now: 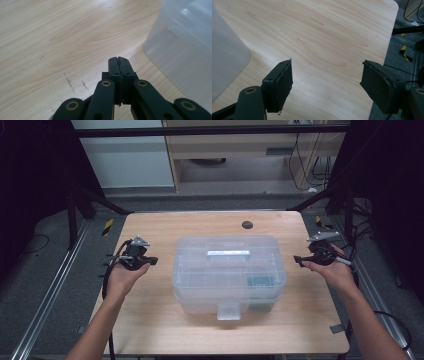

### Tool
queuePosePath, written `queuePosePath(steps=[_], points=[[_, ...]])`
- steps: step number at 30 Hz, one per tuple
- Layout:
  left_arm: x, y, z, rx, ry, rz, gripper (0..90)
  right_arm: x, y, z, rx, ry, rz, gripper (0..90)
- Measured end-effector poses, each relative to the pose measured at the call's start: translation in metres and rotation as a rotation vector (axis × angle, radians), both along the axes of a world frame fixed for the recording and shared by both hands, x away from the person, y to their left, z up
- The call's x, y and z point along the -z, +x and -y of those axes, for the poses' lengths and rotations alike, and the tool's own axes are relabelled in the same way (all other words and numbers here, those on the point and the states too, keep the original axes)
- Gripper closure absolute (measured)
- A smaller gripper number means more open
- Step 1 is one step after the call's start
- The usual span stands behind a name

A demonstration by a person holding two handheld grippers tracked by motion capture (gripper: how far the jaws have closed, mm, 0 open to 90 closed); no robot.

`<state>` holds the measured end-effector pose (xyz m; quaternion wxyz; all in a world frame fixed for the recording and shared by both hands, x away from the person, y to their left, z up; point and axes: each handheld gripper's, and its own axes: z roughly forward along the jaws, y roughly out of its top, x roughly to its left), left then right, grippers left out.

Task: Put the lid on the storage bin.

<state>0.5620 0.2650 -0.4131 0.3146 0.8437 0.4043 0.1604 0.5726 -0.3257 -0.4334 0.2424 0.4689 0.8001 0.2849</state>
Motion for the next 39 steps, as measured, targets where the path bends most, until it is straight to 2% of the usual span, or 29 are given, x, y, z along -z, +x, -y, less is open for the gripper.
queuePosePath(steps=[4, 9, 12, 13, 14, 15, 18, 22, 25, 27, 31, 32, 39], points=[[0.016, 0.01, -0.005, -0.031, -0.017, -0.021, 89.1, 0.012, 0.016, -0.007, 0.018, -0.002, -0.009, 24.7], [0.021, 0.015, -0.006, -0.038, -0.017, -0.018, 87.5, 0.02, 0.024, -0.012, 0.036, 0.009, -0.008, 22.7], [0.025, 0.02, -0.007, -0.072, 0.0, 0.015, 76.5, 0.025, 0.031, -0.013, 0.049, 0.024, -0.015, 18.7], [0.025, 0.02, -0.007, -0.072, 0.0, 0.015, 70.1, 0.027, 0.032, -0.013, 0.053, 0.024, -0.013, 18.1], [0.028, 0.023, -0.008, -0.104, 0.008, 0.044, 64.5, 0.028, 0.034, -0.013, 0.061, 0.026, -0.012, 17.4], [0.03, 0.025, -0.008, -0.109, 0.019, 0.052, 60.2, 0.029, 0.035, -0.012, 0.069, 0.035, -0.012, 16.4], [0.036, 0.03, -0.01, -0.142, 0.021, 0.058, 40.7, 0.034, 0.04, -0.011, 0.085, 0.049, -0.013, 15.4], [0.042, 0.035, -0.01, -0.18, 0.019, 0.072, 24.5, 0.039, 0.045, -0.01, 0.103, 0.073, -0.016, 14.5], [0.049, 0.038, -0.012, -0.19, 0.011, 0.07, 21.9, 0.044, 0.049, -0.011, 0.115, 0.083, -0.015, 14.4], [0.056, 0.042, -0.014, -0.2, 0.006, 0.067, 19.7, 0.049, 0.052, -0.013, 0.125, 0.109, -0.019, 13.7], [0.062, 0.045, -0.016, -0.224, -0.007, 0.067, 16.9, 0.054, 0.055, -0.014, 0.135, 0.107, -0.028, 13.3], [0.067, 0.046, -0.017, -0.23, -0.016, 0.061, 16.6, 0.057, 0.056, -0.015, 0.151, 0.122, -0.036, 12.7], [0.076, 0.05, -0.016, -0.228, -0.01, 0.046, 14.4, 0.065, 0.06, -0.017, 0.167, 0.135, -0.038, 11.4]])
